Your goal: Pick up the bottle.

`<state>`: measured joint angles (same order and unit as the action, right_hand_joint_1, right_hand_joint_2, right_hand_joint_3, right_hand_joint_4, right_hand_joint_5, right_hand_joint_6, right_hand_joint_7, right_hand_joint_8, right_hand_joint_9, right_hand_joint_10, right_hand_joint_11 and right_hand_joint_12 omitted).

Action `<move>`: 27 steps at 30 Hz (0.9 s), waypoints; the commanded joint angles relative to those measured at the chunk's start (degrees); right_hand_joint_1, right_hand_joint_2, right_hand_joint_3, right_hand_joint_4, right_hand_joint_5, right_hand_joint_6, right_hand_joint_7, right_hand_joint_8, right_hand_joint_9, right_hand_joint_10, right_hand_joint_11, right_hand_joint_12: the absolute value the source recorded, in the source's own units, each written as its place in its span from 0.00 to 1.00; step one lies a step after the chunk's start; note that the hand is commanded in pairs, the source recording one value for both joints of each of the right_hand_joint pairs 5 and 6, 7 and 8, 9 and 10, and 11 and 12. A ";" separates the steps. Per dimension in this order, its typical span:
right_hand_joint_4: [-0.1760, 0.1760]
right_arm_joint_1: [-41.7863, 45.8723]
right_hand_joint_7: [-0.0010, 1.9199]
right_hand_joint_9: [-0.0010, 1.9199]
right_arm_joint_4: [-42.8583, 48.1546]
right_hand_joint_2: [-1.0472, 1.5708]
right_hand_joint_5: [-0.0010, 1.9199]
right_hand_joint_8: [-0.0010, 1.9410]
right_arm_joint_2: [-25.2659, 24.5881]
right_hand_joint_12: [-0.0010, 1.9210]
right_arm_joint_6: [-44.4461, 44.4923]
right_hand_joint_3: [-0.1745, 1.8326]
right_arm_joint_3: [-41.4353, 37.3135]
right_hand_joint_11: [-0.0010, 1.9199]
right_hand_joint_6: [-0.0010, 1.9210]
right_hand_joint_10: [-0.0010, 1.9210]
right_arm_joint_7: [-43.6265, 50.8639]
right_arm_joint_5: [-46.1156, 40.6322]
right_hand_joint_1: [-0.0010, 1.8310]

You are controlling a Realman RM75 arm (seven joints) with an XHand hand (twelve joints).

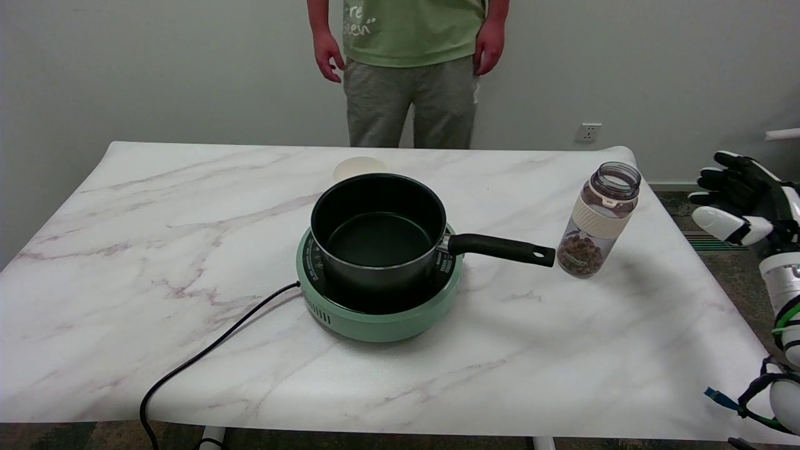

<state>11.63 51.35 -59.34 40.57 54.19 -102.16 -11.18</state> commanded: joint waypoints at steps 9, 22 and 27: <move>0.50 -2.70 0.35 0.34 3.68 0.23 0.26 0.34 -1.60 0.43 -2.58 0.50 11.95 0.43 0.26 0.34 1.15 2.92 0.61; 0.50 -3.53 0.35 0.34 3.49 0.22 0.26 0.34 -2.56 0.43 -2.65 0.51 15.27 0.43 0.26 0.34 1.15 5.72 0.61; 0.50 -3.69 0.35 0.34 3.12 0.22 0.26 0.34 -2.72 0.43 -2.28 0.51 14.86 0.43 0.26 0.34 1.15 5.72 0.61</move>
<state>8.83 54.36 -61.11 38.23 66.47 -101.13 -7.53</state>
